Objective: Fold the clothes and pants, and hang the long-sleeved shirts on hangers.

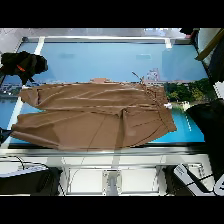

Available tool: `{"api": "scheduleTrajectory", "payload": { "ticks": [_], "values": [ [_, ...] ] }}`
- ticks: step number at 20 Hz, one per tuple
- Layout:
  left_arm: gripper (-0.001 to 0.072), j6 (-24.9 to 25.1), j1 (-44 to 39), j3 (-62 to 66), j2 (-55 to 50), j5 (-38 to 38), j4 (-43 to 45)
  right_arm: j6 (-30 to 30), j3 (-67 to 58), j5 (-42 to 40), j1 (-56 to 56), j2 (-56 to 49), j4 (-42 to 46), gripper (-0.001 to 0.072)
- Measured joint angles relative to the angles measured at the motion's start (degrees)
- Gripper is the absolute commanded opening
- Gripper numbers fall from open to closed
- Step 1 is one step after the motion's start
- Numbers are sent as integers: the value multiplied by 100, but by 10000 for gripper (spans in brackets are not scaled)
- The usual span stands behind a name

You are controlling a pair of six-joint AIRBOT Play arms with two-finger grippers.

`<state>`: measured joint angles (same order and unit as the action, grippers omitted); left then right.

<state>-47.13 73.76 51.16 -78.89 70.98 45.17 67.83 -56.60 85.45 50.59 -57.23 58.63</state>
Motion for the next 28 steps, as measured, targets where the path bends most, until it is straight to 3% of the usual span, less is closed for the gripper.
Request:
{"api": "scheduleTrajectory", "payload": {
  "ticks": [7, 12, 14, 15, 18, 22, 28],
  "values": [
    [10, -42, -35, 26, 411, 31, -481, -332, 2188, -1034, 131, -426, -557, 502],
    [10, -57, -129, 26, 496, 42, -553, -595, 2800, -1943, -365, -710, -1014, 499],
    [10, -63, -157, 26, 507, 42, -575, -634, 2876, -2218, -636, -852, -1121, 465],
    [10, -61, -170, 26, 509, 42, -579, -647, 2903, -2350, -791, -938, -1182, 430],
    [10, -61, -184, 28, 516, 42, -579, -680, 2938, -2767, -1143, -1102, -1357, 18],
    [9, -63, -188, 118, 592, 48, -575, -732, 2833, -2822, -1215, -914, -1425, 20],
    [9, -66, -190, 304, 1119, 142, -428, -717, 2356, -1628, -9, 424, -636, 20]
  ]
}}
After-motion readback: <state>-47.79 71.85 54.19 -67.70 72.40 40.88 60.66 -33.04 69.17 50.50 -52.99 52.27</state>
